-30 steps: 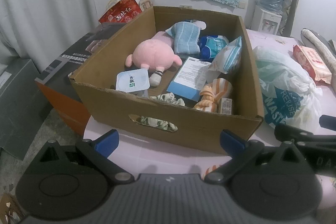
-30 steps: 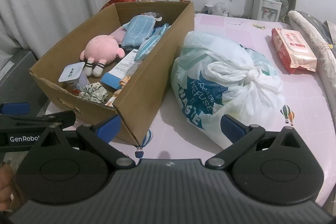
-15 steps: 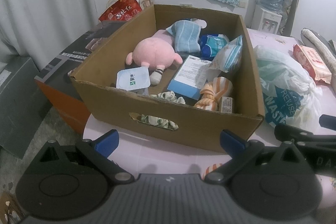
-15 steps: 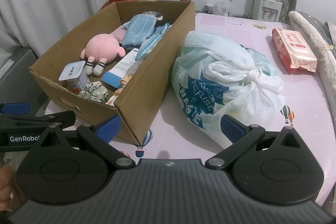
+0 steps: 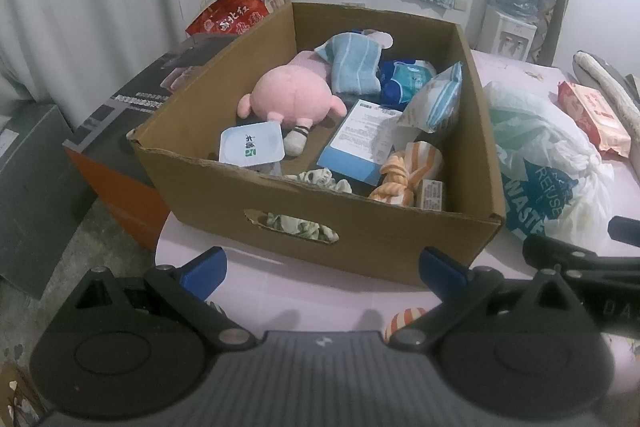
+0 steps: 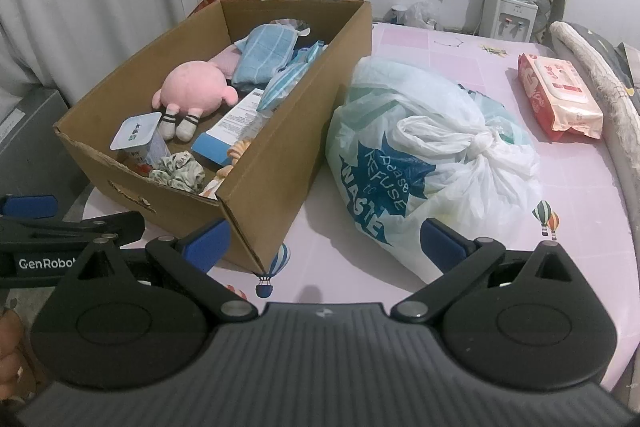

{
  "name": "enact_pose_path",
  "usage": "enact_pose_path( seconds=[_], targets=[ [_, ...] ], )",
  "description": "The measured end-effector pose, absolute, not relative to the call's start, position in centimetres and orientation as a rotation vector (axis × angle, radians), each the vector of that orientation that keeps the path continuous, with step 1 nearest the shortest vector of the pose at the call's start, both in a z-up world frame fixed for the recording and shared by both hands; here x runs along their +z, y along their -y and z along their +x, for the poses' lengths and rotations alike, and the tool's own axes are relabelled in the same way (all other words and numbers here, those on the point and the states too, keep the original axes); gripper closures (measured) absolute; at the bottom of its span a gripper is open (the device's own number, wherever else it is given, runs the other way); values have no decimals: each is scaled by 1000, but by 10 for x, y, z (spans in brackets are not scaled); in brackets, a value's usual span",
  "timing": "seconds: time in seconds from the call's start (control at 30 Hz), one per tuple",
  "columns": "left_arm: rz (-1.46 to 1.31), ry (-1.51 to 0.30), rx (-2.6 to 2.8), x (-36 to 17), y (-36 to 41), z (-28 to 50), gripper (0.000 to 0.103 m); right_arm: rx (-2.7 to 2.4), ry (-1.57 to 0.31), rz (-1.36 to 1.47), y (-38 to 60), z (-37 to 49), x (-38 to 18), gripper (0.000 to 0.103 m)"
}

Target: Organize soft objects

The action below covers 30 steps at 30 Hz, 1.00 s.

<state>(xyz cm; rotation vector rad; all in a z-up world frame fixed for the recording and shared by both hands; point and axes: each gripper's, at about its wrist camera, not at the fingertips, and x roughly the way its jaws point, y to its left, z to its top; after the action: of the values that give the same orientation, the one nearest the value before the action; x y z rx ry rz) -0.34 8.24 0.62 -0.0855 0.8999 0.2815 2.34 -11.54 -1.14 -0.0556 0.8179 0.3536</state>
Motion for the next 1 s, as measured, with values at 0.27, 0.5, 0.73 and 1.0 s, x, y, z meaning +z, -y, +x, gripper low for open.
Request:
enact_pose_path(
  seconds=[0.27, 0.5, 0.73, 1.0],
  targets=[
    [-86, -902, 281, 6, -82, -3, 0, 355, -818, -57, 116, 24, -11, 1],
    [-86, -903, 281, 6, -82, -2, 0, 355, -817, -59, 116, 24, -11, 1],
    [-85, -904, 281, 6, -82, -2, 0, 357, -816, -63, 118, 24, -12, 1],
    [-85, -905, 282, 6, -82, -2, 0, 358, -817, -65, 120, 24, -11, 1]
  ],
)
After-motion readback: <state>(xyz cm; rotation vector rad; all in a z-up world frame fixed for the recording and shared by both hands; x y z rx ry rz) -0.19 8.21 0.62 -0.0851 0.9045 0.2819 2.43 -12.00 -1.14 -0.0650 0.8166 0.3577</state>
